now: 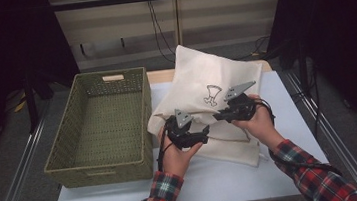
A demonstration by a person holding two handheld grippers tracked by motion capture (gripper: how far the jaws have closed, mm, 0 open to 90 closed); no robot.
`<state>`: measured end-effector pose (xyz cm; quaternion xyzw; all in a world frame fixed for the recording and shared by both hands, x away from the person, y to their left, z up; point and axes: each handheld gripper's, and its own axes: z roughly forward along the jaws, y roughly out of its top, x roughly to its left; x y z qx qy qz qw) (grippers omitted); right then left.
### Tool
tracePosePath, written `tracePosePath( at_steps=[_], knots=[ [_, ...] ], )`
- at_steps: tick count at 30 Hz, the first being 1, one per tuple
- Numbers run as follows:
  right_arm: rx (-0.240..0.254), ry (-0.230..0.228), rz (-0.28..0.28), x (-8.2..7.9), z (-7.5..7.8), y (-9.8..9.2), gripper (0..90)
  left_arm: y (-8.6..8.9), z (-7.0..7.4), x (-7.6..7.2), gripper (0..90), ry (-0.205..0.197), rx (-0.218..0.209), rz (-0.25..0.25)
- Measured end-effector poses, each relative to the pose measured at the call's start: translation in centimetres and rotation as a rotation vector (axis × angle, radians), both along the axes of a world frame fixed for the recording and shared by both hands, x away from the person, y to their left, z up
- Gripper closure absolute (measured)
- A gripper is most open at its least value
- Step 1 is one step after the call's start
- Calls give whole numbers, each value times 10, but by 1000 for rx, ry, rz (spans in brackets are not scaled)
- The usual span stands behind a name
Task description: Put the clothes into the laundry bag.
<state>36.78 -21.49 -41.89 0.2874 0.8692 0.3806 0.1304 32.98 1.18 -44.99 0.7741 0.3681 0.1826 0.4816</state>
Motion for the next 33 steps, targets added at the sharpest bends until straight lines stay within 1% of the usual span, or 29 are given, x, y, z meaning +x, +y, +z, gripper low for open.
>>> tracePosePath(
  at_steps=[2, 3, 4, 5, 7, 8, 10, 11, 13, 14, 15, 16, 17, 18, 19, 21, 22, 23, 25, 26, 27, 28, 29, 32, 33],
  knots=[
    [-3, -7, 0, -2, -2, 2, 851, 2, 0, -2, 131, 1, 4, 4],
    [-7, -1, 2, -3, -3, 2, 851, 3, -1, -2, 129, 0, 0, -5],
    [-9, -6, 1, -4, -4, 2, 852, 4, -1, -3, 129, -2, 11, -6],
    [-14, -12, -7, -4, -5, 2, 852, 4, -1, -3, 126, -4, 7, -3],
    [-3, -8, 3, -5, -6, 2, 852, 4, 0, -5, 121, -11, 14, -6],
    [-7, -11, -7, -6, -6, 2, 853, 4, 0, -5, 121, -13, 16, -10],
    [-12, -4, 3, -7, -8, 3, 852, 4, 0, -5, 119, -14, 9, -9],
    [-25, -10, -7, -8, -8, 4, 851, 5, 0, -5, 119, -17, 11, -12],
    [-15, -11, 4, -9, -9, 4, 846, 7, 0, -5, 119, -17, 19, -15],
    [-12, -13, 2, -9, -10, 3, 845, 7, 0, -4, 119, -10, 14, -17],
    [-3, -14, -3, -9, -10, 3, 843, 7, 0, -4, 119, -14, 18, -9],
    [-4, -7, -12, -9, -8, 2, 838, 7, -1, -4, 119, -12, 9, -4],
    [1, -12, -6, -9, -8, 2, 825, 8, -1, -3, 119, -9, 4, -7],
    [8, -7, -5, -9, -8, 2, 814, 9, -2, -2, 119, -12, 16, -13],
    [1, -17, -12, -10, -7, 1, 804, 9, -2, -3, 119, -14, 22, -6],
    [6, -12, -4, -13, -6, 1, 776, 8, -3, -4, 120, -14, 8, 2],
    [4, -22, -10, -13, -6, 1, 761, 9, -3, -4, 120, -14, 11, 0],
    [9, -22, -8, -15, -5, 0, 746, 9, -3, -4, 121, -12, 5, -5],
    [15, -46, -5, -17, -4, -1, 713, 10, -4, -4, 120, -14, 5, -5],
    [20, -44, -10, -19, -3, -2, 690, 10, -4, -5, 121, -17, 2, -1],
    [27, -48, -12, -20, -2, -3, 687, 10, -3, -6, 120, -19, 12, 4],
    [36, -49, -10, -21, -1, -4, 686, 10, -3, -6, 119, -15, 0, 0],
    [42, -60, -8, -23, 1, -5, 686, 10, -3, -6, 118, -15, 3, -1],
    [40, -74, -4, -26, 3, -8, 746, 12, -3, -6, 111, -12, 7, -2],
    [46, -81, -8, -28, 3, -9, 787, 12, -4, -6, 106, -13, 8, -2]
  ],
)
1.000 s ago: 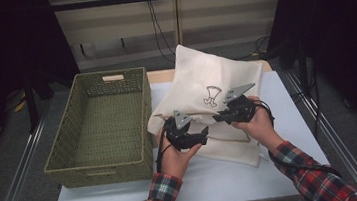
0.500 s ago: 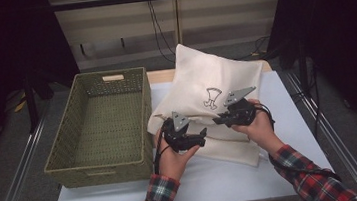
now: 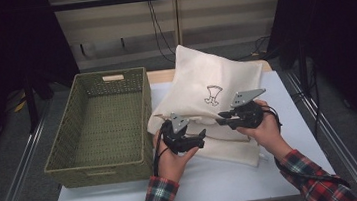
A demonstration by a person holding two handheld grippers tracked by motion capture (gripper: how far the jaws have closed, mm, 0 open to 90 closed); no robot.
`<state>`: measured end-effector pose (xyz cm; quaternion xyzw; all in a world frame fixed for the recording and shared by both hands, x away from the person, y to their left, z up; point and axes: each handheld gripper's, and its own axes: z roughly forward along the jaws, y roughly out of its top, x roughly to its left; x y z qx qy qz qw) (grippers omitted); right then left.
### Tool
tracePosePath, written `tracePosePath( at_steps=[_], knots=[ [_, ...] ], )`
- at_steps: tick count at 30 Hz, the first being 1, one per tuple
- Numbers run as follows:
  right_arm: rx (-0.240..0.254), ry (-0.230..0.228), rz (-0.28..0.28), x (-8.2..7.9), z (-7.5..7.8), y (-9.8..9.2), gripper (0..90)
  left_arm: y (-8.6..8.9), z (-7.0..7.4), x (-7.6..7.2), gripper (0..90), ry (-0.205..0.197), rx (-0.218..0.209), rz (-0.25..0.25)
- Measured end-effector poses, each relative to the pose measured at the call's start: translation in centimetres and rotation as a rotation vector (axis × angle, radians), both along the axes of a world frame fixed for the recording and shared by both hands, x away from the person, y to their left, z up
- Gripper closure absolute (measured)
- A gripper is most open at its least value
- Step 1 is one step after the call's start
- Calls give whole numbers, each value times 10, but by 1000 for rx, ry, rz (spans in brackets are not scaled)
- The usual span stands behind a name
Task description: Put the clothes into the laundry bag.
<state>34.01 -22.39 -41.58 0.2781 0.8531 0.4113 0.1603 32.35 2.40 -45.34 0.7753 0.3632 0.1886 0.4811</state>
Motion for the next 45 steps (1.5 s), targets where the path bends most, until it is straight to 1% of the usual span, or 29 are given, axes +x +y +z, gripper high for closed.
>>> tracePosePath(
  at_steps=[1, 2, 4, 5, 7, 8, 9, 10, 13, 15, 16, 17, 18, 20, 21, 22, 23, 25, 27, 29, 30, 31, 32, 35, 36, 38, 39, 42, 45],
  knots=[
    [3, -3, 6, -2, 0, -1, 842, 0, 0, 0, 103, 1, -2, 6],
    [0, 2, 3, -3, -1, -1, 858, 0, 0, 0, 97, 7, -3, 9],
    [-4, 20, 15, -3, -5, -1, 866, 0, 0, -1, 87, 6, -19, 8],
    [-2, 33, 15, -3, -7, -1, 869, 0, 0, -1, 78, 4, -16, 8],
    [3, 40, 22, -3, -12, 0, 871, 0, 0, -2, 70, 3, -15, 0],
    [6, 41, 24, -4, -13, 0, 871, 1, 1, -3, 67, -4, -7, -5],
    [3, 48, 34, -4, -16, 1, 870, 0, 1, -4, 67, -12, -9, -5],
    [-1, 54, 33, -5, -19, 2, 870, 1, 2, -4, 67, -13, 1, -8],
    [1, 60, 36, -7, -23, 4, 870, 3, 3, -4, 65, -18, -5, -4],
    [1, 67, 40, -8, -26, 5, 870, 3, 3, -4, 63, -14, -5, 6],
    [-2, 65, 37, -9, -27, 6, 870, 3, 2, -4, 62, -12, -4, 6],
    [-3, 72, 35, -10, -28, 6, 870, 3, 1, -4, 61, -13, -10, 0],
    [-3, 73, 44, -10, -30, 7, 870, 4, 1, -4, 61, -12, 1, 4],
    [-11, 70, 40, -11, -32, 8, 870, 5, 0, -4, 60, -16, 11, 5],
    [-12, 74, 44, -12, -33, 8, 870, 5, 0, -4, 59, -15, 9, 6],
    [-17, 68, 45, -12, -34, 8, 870, 5, -1, -4, 57, -14, 7, 8],
    [-16, 74, 51, -12, -35, 9, 870, 5, 0, -4, 57, -18, 12, 6],
    [-17, 78, 47, -13, -37, 9, 870, 5, 0, -4, 56, -17, 5, 5],
    [-18, 76, 50, -14, -39, 9, 870, 5, 1, -4, 55, -24, 10, 7],
    [-25, 76, 48, -14, -42, 10, 869, 5, 1, -4, 53, -17, 4, 7],
    [-22, 82, 48, -15, -43, 10, 869, 6, 1, -3, 52, -20, 2, 0],
    [-24, 81, 47, -15, -44, 10, 869, 5, 1, -4, 52, -20, -12, 10],
    [-26, 83, 48, -15, -44, 10, 870, 6, 2, -3, 52, -25, -6, 7],
    [-30, 92, 55, -17, -48, 10, 871, 7, 3, -3, 52, -25, -7, 10],
    [-37, 88, 50, -18, -49, 10, 871, 8, 3, -3, 52, -26, -12, 5],
    [-44, 101, 55, -20, -51, 11, 871, 7, 3, -4, 52, -26, -9, 15],
    [-54, 98, 54, -21, -52, 11, 871, 8, 3, -4, 52, -27, -18, 13],
    [-64, 100, 57, -23, -54, 12, 871, 9, 4, -4, 52, -29, -12, 15],
    [-59, 106, 61, -24, -55, 11, 871, 10, 3, -4, 52, -28, -7, 13]
  ],
)
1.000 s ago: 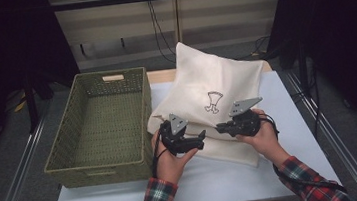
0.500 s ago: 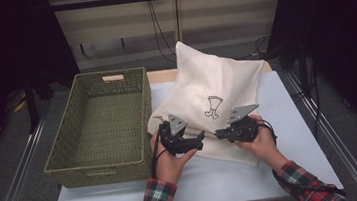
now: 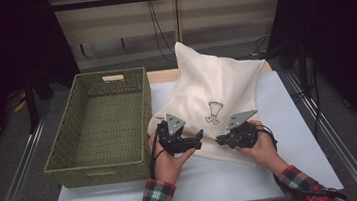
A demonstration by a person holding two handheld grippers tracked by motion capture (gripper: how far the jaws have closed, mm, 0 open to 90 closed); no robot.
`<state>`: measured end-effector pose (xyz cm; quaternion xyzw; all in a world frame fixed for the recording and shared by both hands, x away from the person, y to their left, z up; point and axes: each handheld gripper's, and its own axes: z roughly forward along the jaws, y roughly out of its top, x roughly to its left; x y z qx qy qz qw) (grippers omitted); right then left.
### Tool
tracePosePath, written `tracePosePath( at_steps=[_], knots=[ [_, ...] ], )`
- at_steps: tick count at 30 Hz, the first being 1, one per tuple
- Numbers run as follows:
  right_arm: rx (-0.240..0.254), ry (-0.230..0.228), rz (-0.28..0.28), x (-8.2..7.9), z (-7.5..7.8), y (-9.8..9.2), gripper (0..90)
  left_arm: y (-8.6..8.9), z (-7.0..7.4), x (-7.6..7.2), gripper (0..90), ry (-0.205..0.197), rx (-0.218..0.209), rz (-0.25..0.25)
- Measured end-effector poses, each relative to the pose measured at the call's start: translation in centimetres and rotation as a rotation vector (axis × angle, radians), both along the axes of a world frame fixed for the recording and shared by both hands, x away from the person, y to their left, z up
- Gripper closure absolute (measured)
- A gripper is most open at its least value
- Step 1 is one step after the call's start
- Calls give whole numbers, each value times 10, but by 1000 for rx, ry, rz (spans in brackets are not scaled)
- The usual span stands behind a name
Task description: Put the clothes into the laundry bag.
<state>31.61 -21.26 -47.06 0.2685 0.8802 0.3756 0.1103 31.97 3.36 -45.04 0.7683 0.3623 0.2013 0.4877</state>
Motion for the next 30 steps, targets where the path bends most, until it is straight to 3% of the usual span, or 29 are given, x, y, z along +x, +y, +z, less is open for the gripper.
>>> tracePosePath(
  at_steps=[7, 15, 21, 30],
  knots=[
    [-19, 1, 4, -4, -4, 1, 871, 1, 0, 0, 52, -2, -7, 15],
    [-2, 4, -6, -5, -7, -1, 848, 3, -1, -1, 52, 7, 4, 23],
    [54, -24, -29, -4, 0, -5, 743, 4, -3, 0, 52, 13, -3, 16],
    [54, -58, -40, -6, 7, -5, 624, 3, -3, 1, 52, 15, -13, 7]
  ],
)
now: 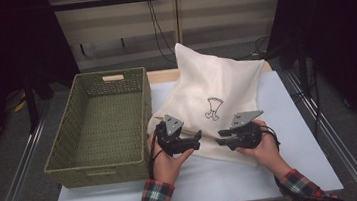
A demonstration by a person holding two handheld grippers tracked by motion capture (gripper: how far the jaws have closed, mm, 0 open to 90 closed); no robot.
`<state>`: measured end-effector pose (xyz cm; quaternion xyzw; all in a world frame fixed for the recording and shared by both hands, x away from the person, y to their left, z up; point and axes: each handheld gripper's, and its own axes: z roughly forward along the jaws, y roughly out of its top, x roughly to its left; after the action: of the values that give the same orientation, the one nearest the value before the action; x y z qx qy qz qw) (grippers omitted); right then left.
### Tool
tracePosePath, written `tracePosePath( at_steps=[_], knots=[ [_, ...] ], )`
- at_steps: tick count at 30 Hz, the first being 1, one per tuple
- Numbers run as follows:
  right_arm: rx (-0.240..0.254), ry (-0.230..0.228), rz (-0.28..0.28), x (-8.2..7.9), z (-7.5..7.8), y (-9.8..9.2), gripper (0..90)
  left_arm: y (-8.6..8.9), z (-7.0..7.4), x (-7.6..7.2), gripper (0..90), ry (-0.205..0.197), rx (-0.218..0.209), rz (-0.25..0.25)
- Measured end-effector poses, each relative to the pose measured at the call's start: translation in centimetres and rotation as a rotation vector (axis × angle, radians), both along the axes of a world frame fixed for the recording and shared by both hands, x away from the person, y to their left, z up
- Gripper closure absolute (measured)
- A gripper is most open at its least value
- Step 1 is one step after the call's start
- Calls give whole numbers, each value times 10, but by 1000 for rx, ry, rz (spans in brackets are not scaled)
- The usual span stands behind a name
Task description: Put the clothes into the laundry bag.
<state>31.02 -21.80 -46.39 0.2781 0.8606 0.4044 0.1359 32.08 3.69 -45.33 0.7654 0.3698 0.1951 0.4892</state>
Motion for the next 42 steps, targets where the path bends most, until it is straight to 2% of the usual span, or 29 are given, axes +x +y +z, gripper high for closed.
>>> tracePosePath(
  at_steps=[5, 7, 14, 15, 19, 22, 26, 27, 28, 32, 42],
  knots=[
    [13, 0, -19, -2, 9, -3, 488, -1, 2, -1, 52, -10, 4, 0],
    [17, -16, -28, -3, 15, -5, 429, -1, 1, -1, 48, -8, -3, 5],
    [45, -40, -67, -9, 33, -18, 295, -1, 3, -1, 45, -4, -20, -6],
    [45, -45, -68, -9, 34, -20, 285, -1, 5, -1, 45, -8, -6, -7],
    [53, -46, -83, -11, 39, -29, 260, -2, 8, -1, 44, -9, -30, -9],
    [61, -38, -97, -12, 39, -35, 243, -1, 9, -2, 44, -12, -14, -8],
    [70, -41, -113, -12, 41, -44, 223, -1, 11, -2, 42, -8, -20, -9],
    [69, -41, -119, -12, 42, -46, 220, -1, 11, -2, 42, -9, -33, -10],
    [72, -40, -120, -12, 42, -48, 218, 0, 11, -2, 41, -10, -23, -11],
    [81, -47, -130, -12, 45, -55, 209, -1, 12, -3, 41, -8, -29, -13],
    [86, -53, -147, -14, 48, -66, 187, -1, 11, -2, 34, -1, -33, -22]
  ],
)
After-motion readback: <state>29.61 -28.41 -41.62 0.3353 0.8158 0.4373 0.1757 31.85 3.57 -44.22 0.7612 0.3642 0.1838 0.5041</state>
